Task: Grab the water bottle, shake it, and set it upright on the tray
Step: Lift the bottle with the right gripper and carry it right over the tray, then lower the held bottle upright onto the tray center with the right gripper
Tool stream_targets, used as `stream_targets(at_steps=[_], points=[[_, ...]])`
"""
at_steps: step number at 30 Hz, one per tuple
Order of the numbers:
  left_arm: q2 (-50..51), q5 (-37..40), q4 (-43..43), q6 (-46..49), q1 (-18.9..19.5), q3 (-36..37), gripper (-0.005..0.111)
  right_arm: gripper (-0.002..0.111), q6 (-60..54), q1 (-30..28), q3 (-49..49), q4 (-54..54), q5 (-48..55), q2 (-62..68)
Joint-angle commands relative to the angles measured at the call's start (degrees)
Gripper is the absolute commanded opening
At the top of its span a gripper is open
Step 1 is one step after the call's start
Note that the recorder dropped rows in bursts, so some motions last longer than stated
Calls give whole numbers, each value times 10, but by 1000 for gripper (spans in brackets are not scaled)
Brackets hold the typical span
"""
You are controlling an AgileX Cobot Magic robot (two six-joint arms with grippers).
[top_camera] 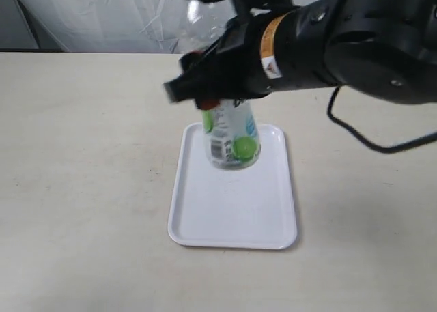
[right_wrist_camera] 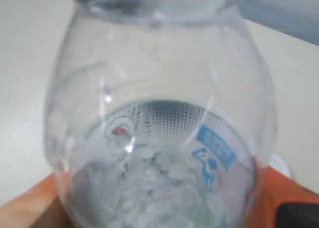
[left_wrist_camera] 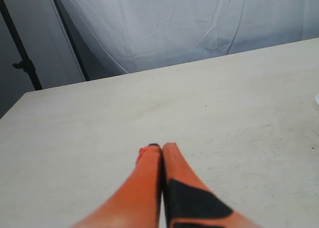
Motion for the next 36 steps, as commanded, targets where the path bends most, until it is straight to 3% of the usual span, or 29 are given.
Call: stream_targets(at_steps=[1,4,5,8,9,12,14,19,23,26,28,32,36], points=[[-3,-8,1,0,0,2,0,-1,20,-23,-1,-5,26,0],[-3,-8,1,0,0,2,0,-1,-306,5,-1,165,-22,-10],[-3,-8,1,0,0,2,0,-1,-292,2,-1,148,-25,-10],[-3,-8,1,0,0,2,0,-1,25,-43,-1,-23,12,-2],[-3,-8,1,0,0,2,0,-1,56,-46,-1,-34,25,-2],[-3,-8,1,0,0,2,0,-1,-113,-22,-1,69,-13,-33],[-3,-8,1,0,0,2,0,-1,-138,-7,-1,91,-47,-69],[-3,-8,1,0,0,2,0,-1,-71,1,78,30,-23,-53],[-3,-8,1,-1,0,2,0,-1,-70,26,27,40,-52,-110],[-3,-8,1,-1,0,2,0,-1,25,20,69,-97,-22,-87],[-3,-8,1,-1,0,2,0,-1,43,24,97,-96,-33,-54],[-3,-8,1,0,0,2,0,-1,45,81,30,-131,-33,-117],[-3,-8,1,0,0,2,0,-1,120,81,68,-203,56,-76]])
